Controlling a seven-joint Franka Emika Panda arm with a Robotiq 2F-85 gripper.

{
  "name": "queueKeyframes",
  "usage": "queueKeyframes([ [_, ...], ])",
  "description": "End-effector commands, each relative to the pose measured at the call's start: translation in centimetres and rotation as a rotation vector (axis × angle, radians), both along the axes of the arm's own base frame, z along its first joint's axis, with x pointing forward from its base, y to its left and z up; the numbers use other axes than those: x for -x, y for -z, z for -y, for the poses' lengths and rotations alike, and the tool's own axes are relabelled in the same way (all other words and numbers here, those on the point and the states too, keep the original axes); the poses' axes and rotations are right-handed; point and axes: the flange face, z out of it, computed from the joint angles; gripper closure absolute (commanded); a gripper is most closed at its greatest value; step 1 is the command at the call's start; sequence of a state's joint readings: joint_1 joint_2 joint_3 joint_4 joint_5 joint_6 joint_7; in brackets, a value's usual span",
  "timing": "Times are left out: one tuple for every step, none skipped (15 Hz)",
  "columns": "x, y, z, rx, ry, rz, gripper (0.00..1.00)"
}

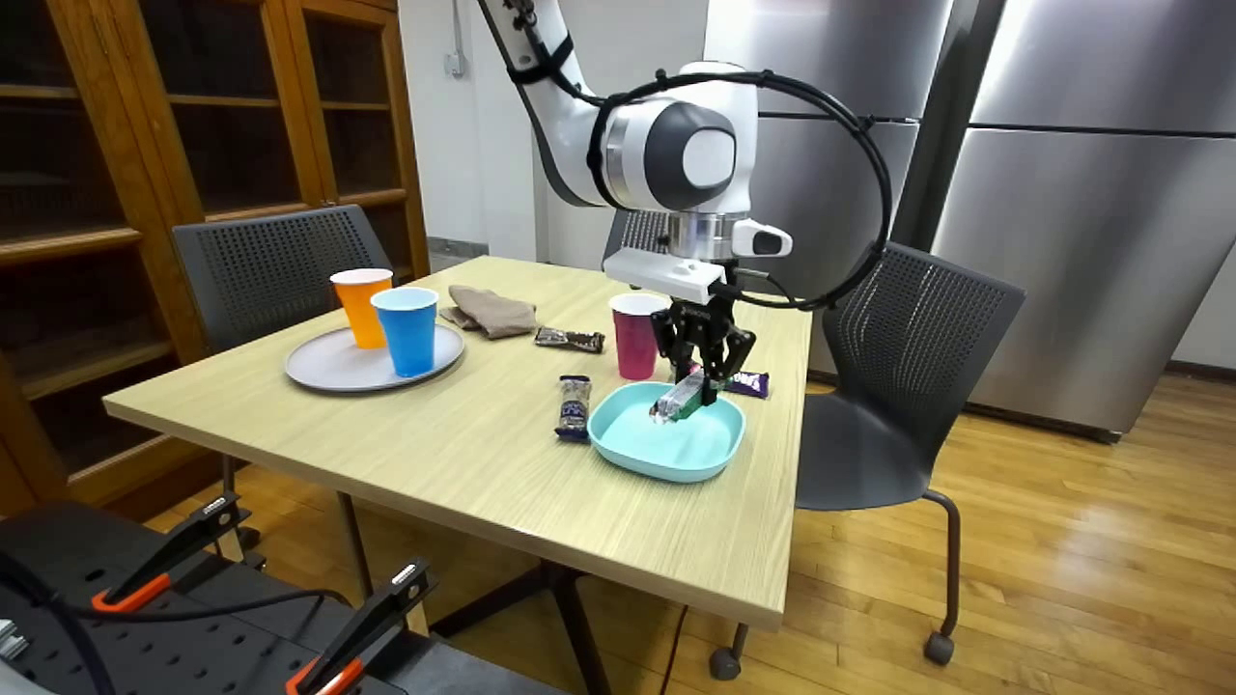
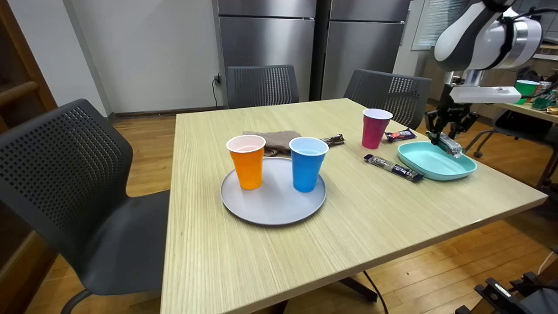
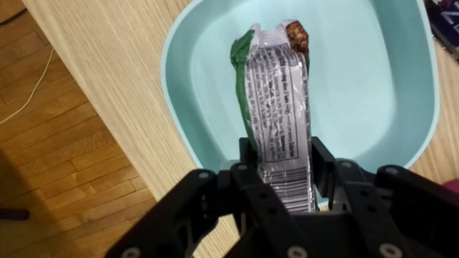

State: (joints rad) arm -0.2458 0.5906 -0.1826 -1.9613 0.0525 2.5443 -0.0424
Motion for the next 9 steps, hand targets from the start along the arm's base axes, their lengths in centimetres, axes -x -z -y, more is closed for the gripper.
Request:
queueKeyframes([
  [-0.4,0.9,1.7,-0.014,0.044,-0.017,0.84],
  [-0.3,1.0,2.0,-0.013,0.044,-0.021,0.84],
  [-0.3,1.0,2.2,-0.01,0.042,-0.022,0.84],
  [-0.1,1.1,2.6,-0.008,0.041,-0.027,0.8],
  [0.1,1.0,2.8,-0.005,0.042,-0.033,0.34],
  [0.2,1.0,2.9,-0.006,0.044,-0.037,0.34],
  [0.3,0.9,3.1,-0.005,0.047,-0.038,0.29],
  [0.4,0.7,3.2,-0.006,0.047,-0.036,0.23],
  [0.5,0.5,3.3,-0.005,0.046,-0.035,0.14],
])
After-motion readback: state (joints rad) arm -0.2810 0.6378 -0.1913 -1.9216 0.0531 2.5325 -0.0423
